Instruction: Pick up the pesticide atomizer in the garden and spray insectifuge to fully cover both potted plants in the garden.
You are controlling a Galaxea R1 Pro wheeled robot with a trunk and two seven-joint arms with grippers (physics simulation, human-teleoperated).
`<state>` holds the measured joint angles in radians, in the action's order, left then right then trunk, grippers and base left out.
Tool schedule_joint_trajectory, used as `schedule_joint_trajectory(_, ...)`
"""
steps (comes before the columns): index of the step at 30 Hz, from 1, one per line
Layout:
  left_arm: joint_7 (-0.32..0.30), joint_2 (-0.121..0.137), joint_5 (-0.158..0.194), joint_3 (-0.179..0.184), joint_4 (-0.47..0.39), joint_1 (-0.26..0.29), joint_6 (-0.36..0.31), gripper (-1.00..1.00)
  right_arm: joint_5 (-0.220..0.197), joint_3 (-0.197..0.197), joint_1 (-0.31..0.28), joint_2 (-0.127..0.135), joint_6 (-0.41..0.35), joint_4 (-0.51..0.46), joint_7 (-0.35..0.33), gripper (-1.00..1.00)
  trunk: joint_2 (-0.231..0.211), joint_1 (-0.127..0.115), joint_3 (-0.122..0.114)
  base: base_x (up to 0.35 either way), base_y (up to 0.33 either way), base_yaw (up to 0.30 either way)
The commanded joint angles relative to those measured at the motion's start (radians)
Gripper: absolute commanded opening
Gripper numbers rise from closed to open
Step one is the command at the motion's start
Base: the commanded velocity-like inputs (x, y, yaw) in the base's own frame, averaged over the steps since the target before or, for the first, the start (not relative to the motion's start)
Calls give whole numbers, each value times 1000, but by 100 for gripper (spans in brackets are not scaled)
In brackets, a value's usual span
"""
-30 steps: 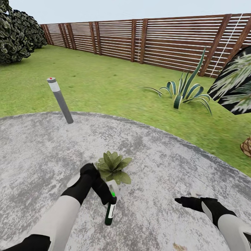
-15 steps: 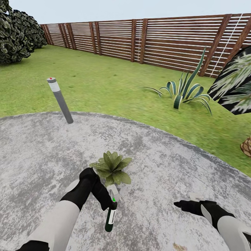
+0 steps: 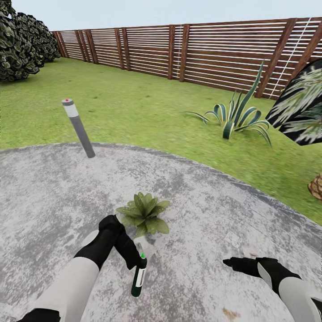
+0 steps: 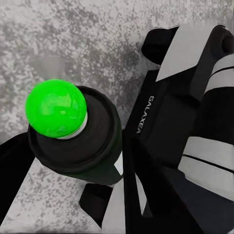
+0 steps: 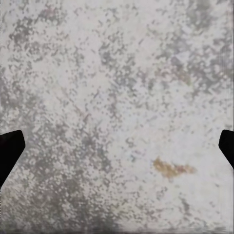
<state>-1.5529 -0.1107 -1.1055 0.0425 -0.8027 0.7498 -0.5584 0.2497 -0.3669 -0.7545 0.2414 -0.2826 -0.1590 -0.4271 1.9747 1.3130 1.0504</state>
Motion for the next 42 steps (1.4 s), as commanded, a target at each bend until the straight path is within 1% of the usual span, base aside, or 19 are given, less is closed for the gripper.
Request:
schedule_joint_trajectory(1,-6,1,-7,-1,-1,0,-9,-100,10,-8,0,0,-6,-2,-6,100,0,0,1,-210,135,0)
schedule_joint_trajectory(4,-6,5,-7,-30,-1,0,-5,-100,10,-8,0,0,-6,-2,-6,100,0,0,1,-171,166,0)
schedule_joint_trajectory(7,-6,6,-7,-83,-2,0,42,-100,11,-8,0,0,-6,-2,-6,100,0,0,1,-96,177,0)
schedule_joint_trajectory(9,-6,6,-7,-124,-2,0,58,-100,11,-7,0,-1,-6,-1,-6,100,0,0,1,-21,156,0)
schedule_joint_trajectory(10,-6,6,-8,-127,-3,0,60,-100,11,-7,0,-1,-6,-1,-6,100,0,0,1,-7,87,0)
schedule_joint_trajectory(17,-6,6,-8,-137,-3,0,61,-100,11,-8,0,-1,-6,-1,-6,100,0,0,1,-1,88,0)
schedule_joint_trajectory(42,-6,6,-8,-136,-3,0,61,-100,11,-7,0,-3,-6,1,-6,100,0,0,1,0,312,0)
